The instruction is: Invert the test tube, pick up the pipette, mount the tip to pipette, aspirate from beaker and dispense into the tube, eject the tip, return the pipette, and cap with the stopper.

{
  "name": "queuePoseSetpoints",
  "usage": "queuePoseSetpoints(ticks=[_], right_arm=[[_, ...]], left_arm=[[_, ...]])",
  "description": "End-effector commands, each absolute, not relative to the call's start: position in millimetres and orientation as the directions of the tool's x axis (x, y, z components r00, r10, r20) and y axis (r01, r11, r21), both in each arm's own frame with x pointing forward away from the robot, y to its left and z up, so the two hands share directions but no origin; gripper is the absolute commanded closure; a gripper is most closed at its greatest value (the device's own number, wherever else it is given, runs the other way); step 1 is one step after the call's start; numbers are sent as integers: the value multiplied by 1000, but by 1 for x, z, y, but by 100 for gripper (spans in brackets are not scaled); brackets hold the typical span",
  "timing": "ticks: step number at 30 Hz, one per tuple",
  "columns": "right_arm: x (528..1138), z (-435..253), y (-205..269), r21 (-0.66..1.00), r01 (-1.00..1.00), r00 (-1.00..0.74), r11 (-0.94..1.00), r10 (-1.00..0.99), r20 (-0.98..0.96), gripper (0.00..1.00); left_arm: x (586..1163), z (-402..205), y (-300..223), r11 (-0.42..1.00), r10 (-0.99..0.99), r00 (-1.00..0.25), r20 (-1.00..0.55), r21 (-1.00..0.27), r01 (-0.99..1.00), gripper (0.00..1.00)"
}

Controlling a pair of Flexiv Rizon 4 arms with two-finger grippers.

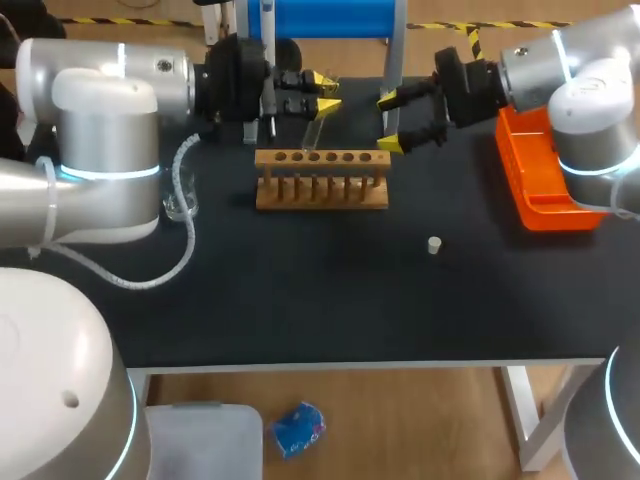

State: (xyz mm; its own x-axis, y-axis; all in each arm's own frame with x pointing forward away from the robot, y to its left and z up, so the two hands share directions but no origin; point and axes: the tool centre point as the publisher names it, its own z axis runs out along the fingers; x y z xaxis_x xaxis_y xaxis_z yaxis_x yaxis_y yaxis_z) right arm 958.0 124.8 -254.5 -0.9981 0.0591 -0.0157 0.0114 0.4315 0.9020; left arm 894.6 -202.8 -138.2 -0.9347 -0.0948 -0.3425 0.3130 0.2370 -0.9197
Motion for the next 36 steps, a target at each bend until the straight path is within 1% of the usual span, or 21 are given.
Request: queuePoseSetpoints(ticks=[1,8,9,10,14,19,27,33,36], right_arm=[[956,-253,125,901,11,-998,434,60,-17,0],[956,-253,125,901,11,-998,434,60,-17,0],[956,-256,123,907,0,-999,421,41,-19,0],[957,-261,121,901,-9,-998,433,45,-31,0],[962,-276,112,877,-63,-996,477,26,-86,0],[968,-292,107,839,-121,-990,530,-4,-140,0],[974,-317,100,802,-135,-990,582,-46,-133,0],[979,-322,96,797,-161,-986,583,-61,-154,0],[978,-324,97,805,-160,-987,572,-92,-130,0]], left_arm=[[901,-139,-203,238,-8,-946,-324,-919,313,100],[901,-139,-203,238,-8,-946,-324,-919,313,100],[904,-140,-204,246,-6,-955,-296,-926,286,100],[907,-140,-206,214,-22,-961,-277,-940,266,100],[919,-138,-211,192,-42,-977,-210,-961,198,100],[930,-138,-218,175,-49,-985,-166,-972,155,100],[950,-146,-227,160,-65,-990,-123,-981,111,100],[963,-151,-230,169,-79,-992,-95,-982,81,100],[965,-153,-231,166,-85,-993,-85,-984,70,100]])
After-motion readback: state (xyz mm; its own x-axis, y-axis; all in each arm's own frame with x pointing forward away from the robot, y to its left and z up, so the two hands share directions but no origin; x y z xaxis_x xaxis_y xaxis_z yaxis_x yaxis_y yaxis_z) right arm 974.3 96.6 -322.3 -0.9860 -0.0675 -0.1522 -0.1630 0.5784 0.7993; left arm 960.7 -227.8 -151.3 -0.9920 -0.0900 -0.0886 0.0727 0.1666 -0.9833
